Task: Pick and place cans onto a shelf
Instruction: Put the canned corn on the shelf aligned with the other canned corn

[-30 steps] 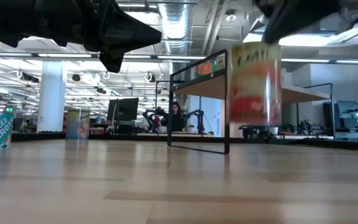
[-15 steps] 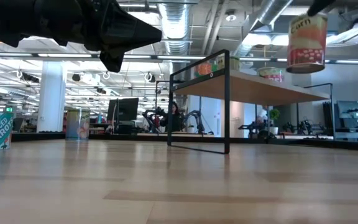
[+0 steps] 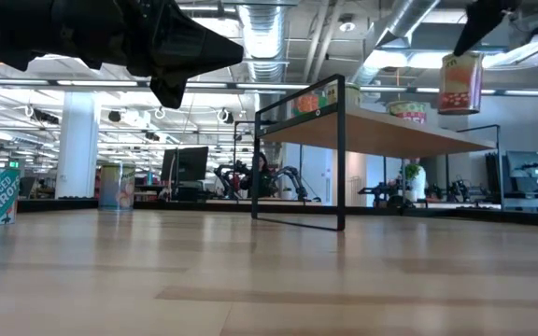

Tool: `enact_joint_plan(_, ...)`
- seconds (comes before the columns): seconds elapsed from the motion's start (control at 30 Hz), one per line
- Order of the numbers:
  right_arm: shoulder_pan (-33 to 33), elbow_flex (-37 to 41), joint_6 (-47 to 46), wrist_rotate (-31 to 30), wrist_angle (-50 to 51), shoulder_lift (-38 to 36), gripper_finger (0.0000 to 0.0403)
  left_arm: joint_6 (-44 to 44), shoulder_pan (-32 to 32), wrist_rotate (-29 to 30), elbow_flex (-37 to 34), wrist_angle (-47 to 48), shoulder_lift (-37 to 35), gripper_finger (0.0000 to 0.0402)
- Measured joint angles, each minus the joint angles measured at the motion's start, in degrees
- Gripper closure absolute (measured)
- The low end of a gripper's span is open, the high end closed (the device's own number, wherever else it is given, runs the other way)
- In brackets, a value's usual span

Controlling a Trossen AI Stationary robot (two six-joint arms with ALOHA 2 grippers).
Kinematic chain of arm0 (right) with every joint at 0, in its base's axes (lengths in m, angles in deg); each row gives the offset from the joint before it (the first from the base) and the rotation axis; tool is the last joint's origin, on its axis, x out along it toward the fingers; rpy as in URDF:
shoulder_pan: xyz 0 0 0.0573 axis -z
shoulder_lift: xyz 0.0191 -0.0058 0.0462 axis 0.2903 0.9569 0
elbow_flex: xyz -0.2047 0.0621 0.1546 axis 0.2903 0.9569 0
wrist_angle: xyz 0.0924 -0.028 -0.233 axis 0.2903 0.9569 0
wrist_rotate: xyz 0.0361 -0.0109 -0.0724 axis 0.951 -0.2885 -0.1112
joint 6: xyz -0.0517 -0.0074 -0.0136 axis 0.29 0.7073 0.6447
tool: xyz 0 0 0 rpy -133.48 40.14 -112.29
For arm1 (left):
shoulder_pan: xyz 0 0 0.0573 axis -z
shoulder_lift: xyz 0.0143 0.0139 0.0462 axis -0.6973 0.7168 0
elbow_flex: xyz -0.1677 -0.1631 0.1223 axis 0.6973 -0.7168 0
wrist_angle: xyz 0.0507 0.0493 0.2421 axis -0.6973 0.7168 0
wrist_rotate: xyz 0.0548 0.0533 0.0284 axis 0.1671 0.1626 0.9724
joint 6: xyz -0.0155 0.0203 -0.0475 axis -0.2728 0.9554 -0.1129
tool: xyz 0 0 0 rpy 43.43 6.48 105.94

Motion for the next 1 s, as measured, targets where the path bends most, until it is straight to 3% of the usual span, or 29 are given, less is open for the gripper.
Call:
enact_joint_plan(0.13, 11.27, 0.0, 10.0, 10.22, -6.75, 0.38, 0.04, 0.0, 0.0, 0.0, 0.0, 0.02, 0.0, 0.0401)
enact_joint_plan(0.43, 28.88, 4.44, 21.52, 22.57, -12.48, 2.06, 0.04, 0.02, 0.0, -0.02, 0.0, 0.04, 0.0, 0.0401)
enact_joint_plan(0.63, 31.97, 6.3, 25.29, 25.95, -16.92, 3.39, 0.04, 0.33, 0.0, 0.0, -0.02, 0.04, 0.0, 0.0401)
enact_joint_plan(1.0, 32.59, 6.1, 26.6, 25.68, -18.18, 7.57, 0.0385, 0.02, -0.01, -0.02, -0.02, 0.04, -0.02, 0.0401)
